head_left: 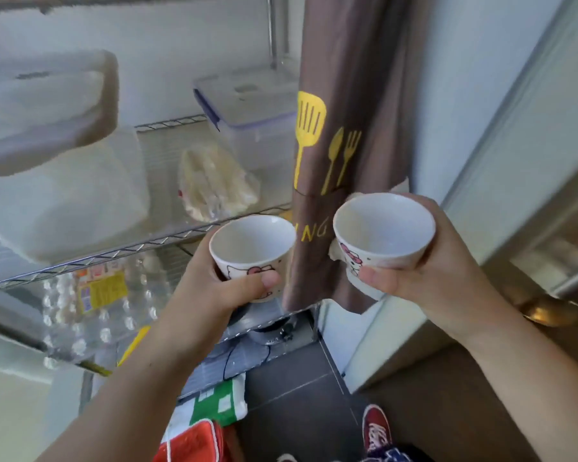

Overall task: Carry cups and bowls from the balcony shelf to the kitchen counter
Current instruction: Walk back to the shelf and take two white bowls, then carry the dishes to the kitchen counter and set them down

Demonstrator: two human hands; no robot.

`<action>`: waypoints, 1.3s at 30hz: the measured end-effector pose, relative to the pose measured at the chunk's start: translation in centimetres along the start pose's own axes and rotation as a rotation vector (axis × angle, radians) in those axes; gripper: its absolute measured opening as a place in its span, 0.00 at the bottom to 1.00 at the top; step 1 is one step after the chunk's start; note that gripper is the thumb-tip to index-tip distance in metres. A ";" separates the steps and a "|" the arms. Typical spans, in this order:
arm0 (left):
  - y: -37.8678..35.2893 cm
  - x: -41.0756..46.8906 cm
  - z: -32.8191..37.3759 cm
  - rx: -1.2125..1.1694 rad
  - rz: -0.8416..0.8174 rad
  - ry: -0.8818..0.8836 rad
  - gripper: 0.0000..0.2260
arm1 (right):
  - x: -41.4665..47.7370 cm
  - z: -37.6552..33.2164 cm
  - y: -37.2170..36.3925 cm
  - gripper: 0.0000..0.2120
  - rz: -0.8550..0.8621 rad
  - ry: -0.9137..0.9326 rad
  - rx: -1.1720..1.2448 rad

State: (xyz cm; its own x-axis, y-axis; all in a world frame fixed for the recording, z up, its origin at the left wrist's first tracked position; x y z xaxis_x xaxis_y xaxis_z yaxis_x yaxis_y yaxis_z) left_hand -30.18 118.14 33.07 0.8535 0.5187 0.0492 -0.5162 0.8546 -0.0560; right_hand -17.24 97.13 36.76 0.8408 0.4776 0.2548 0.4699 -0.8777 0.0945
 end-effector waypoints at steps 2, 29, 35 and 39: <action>-3.0 -0.2 -2.3 0.003 -0.069 0.058 0.35 | -1.9 2.2 3.1 0.39 0.074 -0.053 -0.031; -59.6 -5.5 -16.2 0.395 -0.895 0.227 0.36 | -30.7 16.1 48.4 0.41 1.083 -0.617 -0.260; -65.9 -4.4 -18.2 0.475 -0.879 0.202 0.29 | -29.3 19.1 57.4 0.38 1.106 -0.609 -0.230; -70.3 -2.1 -20.0 0.537 -0.890 0.182 0.31 | -26.5 21.1 63.2 0.37 1.128 -0.604 -0.215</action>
State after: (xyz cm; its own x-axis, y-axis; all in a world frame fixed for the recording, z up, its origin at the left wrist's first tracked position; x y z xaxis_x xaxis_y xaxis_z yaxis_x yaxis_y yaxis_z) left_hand 5.74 56.54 16.96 0.9147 -0.2733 -0.2976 0.3758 0.8462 0.3779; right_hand -4.13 29.81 15.69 0.7560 -0.6314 -0.1723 -0.5772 -0.7673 0.2795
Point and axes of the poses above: each hand's wrist, its own x-axis towards the middle knuckle, its own y-axis out of the back of the hand, z = x × y, the point moved 6 cm from there along x, towards the middle knuckle, and after that the axes turned 7 degrees about z, right-handed, at the moved point
